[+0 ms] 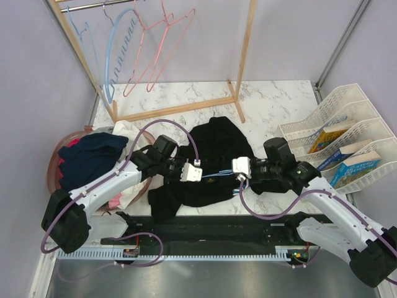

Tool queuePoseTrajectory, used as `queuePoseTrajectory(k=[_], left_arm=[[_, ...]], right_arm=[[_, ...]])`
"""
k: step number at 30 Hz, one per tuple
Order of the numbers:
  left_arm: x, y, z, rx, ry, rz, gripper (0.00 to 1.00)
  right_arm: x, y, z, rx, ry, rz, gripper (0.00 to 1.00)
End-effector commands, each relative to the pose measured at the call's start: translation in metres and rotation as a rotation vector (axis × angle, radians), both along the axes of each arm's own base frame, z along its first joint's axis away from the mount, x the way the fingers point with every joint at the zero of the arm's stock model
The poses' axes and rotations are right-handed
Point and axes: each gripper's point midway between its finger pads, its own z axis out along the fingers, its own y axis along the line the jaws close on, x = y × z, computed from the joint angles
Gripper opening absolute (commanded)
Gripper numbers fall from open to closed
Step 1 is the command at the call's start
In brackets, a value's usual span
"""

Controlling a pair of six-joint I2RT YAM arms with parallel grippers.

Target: Place the t-shirt on the hanger

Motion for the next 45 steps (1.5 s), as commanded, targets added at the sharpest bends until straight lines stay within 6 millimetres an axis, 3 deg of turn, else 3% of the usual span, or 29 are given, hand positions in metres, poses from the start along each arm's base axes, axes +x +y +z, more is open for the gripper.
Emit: queuePoseTrajectory(k=[1,3,5,15,21,25,27,31,33,38,41,43,44,45], left_arm=[[-0.002,-0.011,0.014,-0.061,-0.002,-0.015,0.15],[0.000,-0.016,0.024,-0.088,0.013,0.004,0.05],[0.001,-0.021,0.030,-0.108,0.040,0.025,0.02],[0.011,-0.047,0.093,-0.259,0.088,0.100,0.02],[0.013,-0.051,0.121,-0.320,0.078,0.127,0.02],[0.007,-0.057,0.128,-0.337,0.092,0.120,0.02],[0.005,-0.061,0.131,-0.340,0.090,0.106,0.02],[-0.002,-0.073,0.137,-0.340,0.085,0.089,0.02],[0.003,-0.077,0.144,-0.350,0.077,0.105,0.02],[0.009,-0.084,0.154,-0.376,0.075,0.123,0.02],[-0.001,-0.089,0.152,-0.371,0.087,0.101,0.02],[-0.007,-0.085,0.153,-0.364,0.091,0.093,0.10],[-0.007,-0.081,0.155,-0.359,0.082,0.097,0.21],[-0.014,-0.074,0.154,-0.334,0.086,0.089,0.25]], right_arm=[[-0.002,0.007,0.000,0.048,-0.037,0.050,0.00],[-0.003,0.009,0.000,0.064,-0.036,0.049,0.00],[0.000,0.012,0.006,0.104,-0.034,0.025,0.00],[0.006,0.024,0.023,0.249,-0.091,-0.008,0.00],[0.010,0.009,0.025,0.249,-0.134,-0.073,0.00],[0.003,0.014,0.038,0.316,-0.119,-0.047,0.00],[0.007,0.021,0.047,0.351,-0.116,-0.043,0.00],[0.018,0.029,0.045,0.354,-0.077,-0.048,0.00],[0.020,0.034,0.055,0.400,-0.080,-0.045,0.00],[0.013,0.048,0.073,0.497,-0.043,-0.037,0.00],[0.010,0.057,0.080,0.535,-0.031,-0.031,0.00],[0.010,0.059,0.080,0.539,-0.031,-0.027,0.00],[0.011,0.059,0.081,0.539,-0.036,-0.028,0.00],[0.012,0.058,0.079,0.526,-0.043,-0.030,0.00]])
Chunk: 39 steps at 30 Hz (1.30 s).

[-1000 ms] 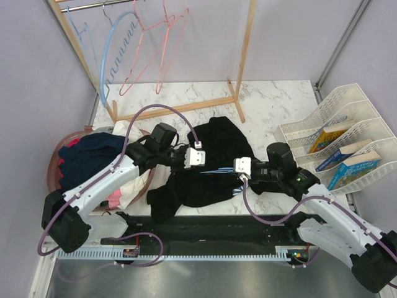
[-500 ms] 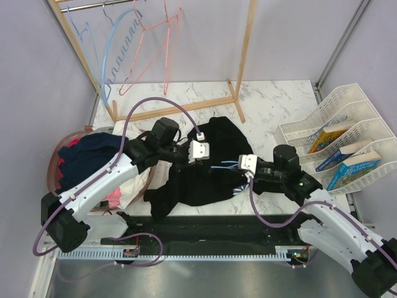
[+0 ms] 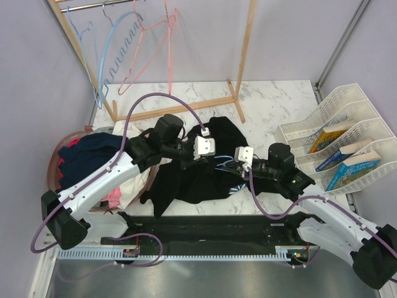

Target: Place the t-shirt on the hanger

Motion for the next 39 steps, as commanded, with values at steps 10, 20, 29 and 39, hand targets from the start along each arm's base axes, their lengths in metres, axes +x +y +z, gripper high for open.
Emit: queuePoseTrajectory(k=[10,20,29,39], left_arm=[[-0.041,0.041,0.022,0.067,-0.004,-0.085,0.57],[-0.014,0.027,0.008,0.052,-0.093,-0.048,0.72],[-0.036,-0.003,-0.007,0.053,-0.082,-0.159,0.48],[-0.038,0.001,-0.013,0.003,-0.047,-0.046,0.29]], right_arm=[[-0.004,0.006,0.032,0.081,-0.105,0.031,0.00],[-0.009,0.012,0.042,0.079,-0.149,0.085,0.00],[-0.010,0.025,0.051,0.058,-0.221,0.135,0.00],[-0.017,0.025,0.073,0.105,-0.233,0.131,0.00]])
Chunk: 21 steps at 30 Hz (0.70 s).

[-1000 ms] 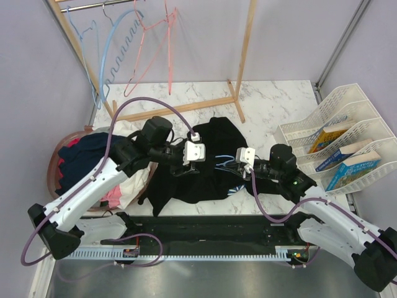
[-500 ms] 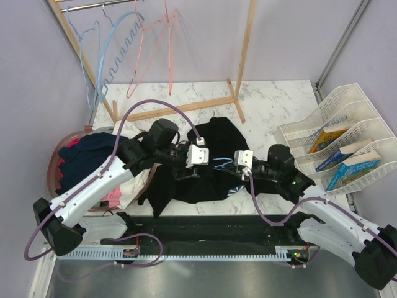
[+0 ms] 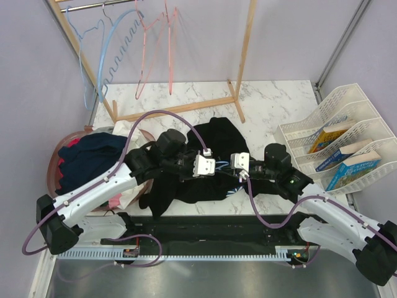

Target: Place the t-shirt on the hanger

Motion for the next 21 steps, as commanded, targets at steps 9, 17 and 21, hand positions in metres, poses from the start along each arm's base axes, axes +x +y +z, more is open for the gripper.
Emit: queuePoseTrajectory(k=[9,17,21], left_arm=[[-0.031,0.031,0.006,-0.068,-0.051,-0.016,0.02],[-0.043,0.029,0.001,-0.055,-0.166,-0.178,0.02],[-0.045,0.026,0.006,-0.054,-0.233,-0.227,0.02]], right_arm=[[0.014,-0.021,0.101,0.145,0.166,-0.258,0.98],[0.068,-0.041,0.068,0.032,0.550,-0.415,0.98],[0.076,-0.039,0.013,-0.159,0.677,-0.413,0.98]])
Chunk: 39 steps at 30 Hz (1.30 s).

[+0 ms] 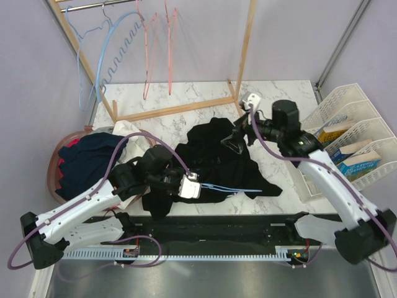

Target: Place the t-shirt on the hanger

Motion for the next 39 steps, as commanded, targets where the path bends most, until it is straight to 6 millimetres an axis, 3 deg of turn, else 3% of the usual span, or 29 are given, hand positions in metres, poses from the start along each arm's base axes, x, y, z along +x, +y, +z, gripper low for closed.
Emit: queuePoseTrajectory(k=[1,7,13,20,23,24,26,30,31,35,39], left_arm=[[-0.005,-0.008,0.018,-0.039,-0.142,-0.124,0.02],[-0.012,-0.013,0.022,-0.034,-0.173,-0.156,0.02],[-0.012,-0.014,0.025,-0.038,-0.174,-0.149,0.02],[-0.009,-0.012,0.026,-0.035,-0.167,-0.117,0.02],[-0.008,-0.012,0.027,-0.037,-0.157,-0.104,0.02],[-0.008,-0.012,0.027,-0.034,-0.146,-0.089,0.02],[-0.003,-0.010,0.028,-0.027,-0.147,-0.053,0.02],[0.006,0.001,0.027,-0.022,-0.122,0.070,0.02],[0.013,0.006,0.028,-0.020,-0.125,0.124,0.02],[0.021,0.017,0.035,-0.069,-0.059,0.285,0.02],[0.023,0.024,0.040,-0.099,-0.062,0.308,0.02]], right_arm=[[-0.013,0.003,-0.092,-0.193,0.355,0.072,0.98],[-0.023,0.025,-0.137,-0.383,0.384,0.071,0.98],[-0.022,0.036,-0.160,-0.460,0.403,0.044,0.98],[-0.023,0.023,-0.197,-0.601,0.398,0.009,0.95],[-0.019,0.018,-0.206,-0.634,0.392,-0.011,0.81],[-0.015,0.015,-0.207,-0.647,0.379,-0.031,0.67],[-0.011,0.010,-0.205,-0.660,0.365,-0.060,0.54],[-0.001,-0.015,-0.191,-0.644,0.351,-0.150,0.09],[0.000,-0.020,-0.188,-0.635,0.356,-0.163,0.02],[0.010,-0.051,-0.177,-0.590,0.370,-0.242,0.00],[0.010,-0.058,-0.167,-0.546,0.369,-0.245,0.00]])
